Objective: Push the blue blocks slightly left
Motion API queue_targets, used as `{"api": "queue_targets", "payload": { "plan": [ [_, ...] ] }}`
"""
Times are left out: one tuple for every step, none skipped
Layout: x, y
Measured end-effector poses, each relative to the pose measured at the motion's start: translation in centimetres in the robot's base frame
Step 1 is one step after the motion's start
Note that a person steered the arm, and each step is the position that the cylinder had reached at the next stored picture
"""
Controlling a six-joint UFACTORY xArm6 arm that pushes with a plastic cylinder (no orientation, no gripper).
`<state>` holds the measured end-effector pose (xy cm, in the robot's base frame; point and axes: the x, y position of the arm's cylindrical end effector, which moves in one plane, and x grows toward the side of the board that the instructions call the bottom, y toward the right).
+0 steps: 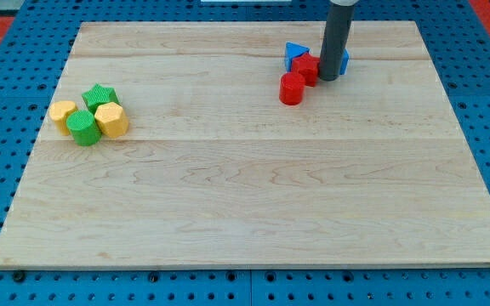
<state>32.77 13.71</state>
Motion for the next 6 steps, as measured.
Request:
{"api": "queue_targets", "payload": {
  "plan": [
    [0.3, 5.7],
    [-4.6, 3.0],
    [-6.2, -3.1],
    [-5.9, -4.5],
    [-3.3, -4.5],
    [-0.6, -7.6]
  ]
}}
